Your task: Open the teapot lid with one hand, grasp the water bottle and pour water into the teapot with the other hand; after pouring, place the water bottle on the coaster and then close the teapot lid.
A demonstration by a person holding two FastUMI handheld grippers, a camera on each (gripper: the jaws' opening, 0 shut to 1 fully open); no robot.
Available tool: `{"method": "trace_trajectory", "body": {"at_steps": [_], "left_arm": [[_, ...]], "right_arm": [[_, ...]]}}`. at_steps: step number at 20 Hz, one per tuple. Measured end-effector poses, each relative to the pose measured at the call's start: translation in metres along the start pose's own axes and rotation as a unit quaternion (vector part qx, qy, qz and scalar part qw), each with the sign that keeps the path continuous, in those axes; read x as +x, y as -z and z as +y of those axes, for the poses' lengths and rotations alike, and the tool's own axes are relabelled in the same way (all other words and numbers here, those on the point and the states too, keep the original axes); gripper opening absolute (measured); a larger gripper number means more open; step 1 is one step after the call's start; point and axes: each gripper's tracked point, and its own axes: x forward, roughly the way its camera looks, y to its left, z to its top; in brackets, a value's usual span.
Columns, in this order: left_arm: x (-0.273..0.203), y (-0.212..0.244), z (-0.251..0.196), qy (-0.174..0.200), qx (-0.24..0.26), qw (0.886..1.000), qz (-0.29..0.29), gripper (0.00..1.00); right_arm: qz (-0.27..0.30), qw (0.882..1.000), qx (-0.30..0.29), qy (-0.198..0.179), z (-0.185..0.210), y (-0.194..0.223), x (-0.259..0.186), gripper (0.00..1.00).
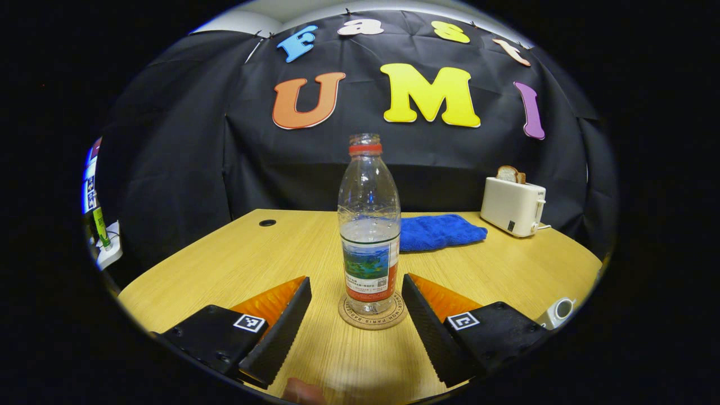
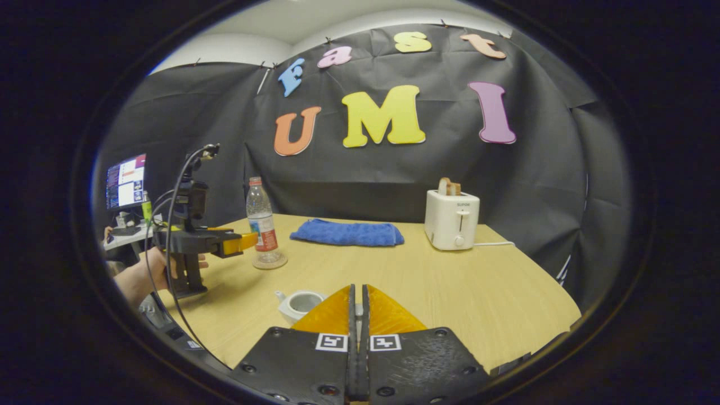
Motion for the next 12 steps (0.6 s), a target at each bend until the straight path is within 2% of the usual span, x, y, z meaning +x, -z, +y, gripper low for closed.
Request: {"method": "trace_trajectory", "body": {"at_steps": [6, 12], "left_arm": [[-0.066, -0.019, 0.007, -0.021, 0.005, 0.999, -0.044, 1.0], [-0.1, -0.025, 0.003, -0.025, 0.015, 0.998, -0.064, 1.0]], "right_arm": [[-0.017, 0.999, -0.013, -0.047, 0.032, -0.012, 0.025, 0.0], [-0.012, 0.997, -0.023, -0.069, 0.05, -0.002, 0.046, 0.0]]}}
